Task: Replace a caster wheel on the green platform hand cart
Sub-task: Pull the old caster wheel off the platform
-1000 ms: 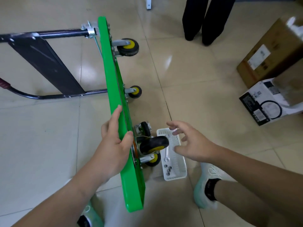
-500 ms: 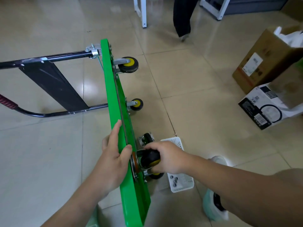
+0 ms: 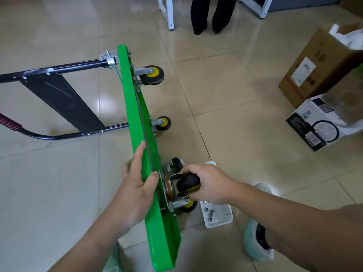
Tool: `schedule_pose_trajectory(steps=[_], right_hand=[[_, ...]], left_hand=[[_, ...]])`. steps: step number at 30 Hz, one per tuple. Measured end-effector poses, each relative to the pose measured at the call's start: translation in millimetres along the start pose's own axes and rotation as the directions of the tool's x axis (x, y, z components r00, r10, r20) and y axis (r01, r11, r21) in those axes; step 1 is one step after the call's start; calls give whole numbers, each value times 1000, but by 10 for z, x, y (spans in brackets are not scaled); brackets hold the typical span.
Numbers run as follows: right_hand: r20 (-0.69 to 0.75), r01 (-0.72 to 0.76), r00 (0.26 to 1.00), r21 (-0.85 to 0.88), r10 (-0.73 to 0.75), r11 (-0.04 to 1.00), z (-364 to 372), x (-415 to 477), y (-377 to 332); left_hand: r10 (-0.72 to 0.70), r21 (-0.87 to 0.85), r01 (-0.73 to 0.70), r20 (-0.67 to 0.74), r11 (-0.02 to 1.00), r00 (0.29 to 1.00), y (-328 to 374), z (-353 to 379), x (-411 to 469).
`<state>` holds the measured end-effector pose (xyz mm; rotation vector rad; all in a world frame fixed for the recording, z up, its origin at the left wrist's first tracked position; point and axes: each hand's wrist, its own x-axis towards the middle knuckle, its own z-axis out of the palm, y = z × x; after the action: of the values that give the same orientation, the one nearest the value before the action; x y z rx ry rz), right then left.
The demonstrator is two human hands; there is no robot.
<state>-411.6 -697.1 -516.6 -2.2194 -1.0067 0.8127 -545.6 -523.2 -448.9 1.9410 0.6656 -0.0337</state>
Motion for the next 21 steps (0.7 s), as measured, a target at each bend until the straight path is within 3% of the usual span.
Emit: schedule_pose_trajectory(steps=[5, 11, 16, 21], right_hand=[[-72, -132, 989, -9, 131, 991, -85, -73, 361], [-212, -267, 932, 151, 295, 952, -37, 38, 650], [-287, -384, 841, 279, 458, 880, -24, 356, 779], [-275, -507, 718, 423, 640, 751, 32, 920, 1091]], left_hand=[[-2, -16, 2, -2, 1000, 1000, 50, 19, -7], [-10, -48, 6, -87, 999, 996, 105, -21, 106], [1, -75, -10, -116, 997, 993, 137, -191, 365], [17, -22, -19, -85, 1000, 996, 173, -198, 551]])
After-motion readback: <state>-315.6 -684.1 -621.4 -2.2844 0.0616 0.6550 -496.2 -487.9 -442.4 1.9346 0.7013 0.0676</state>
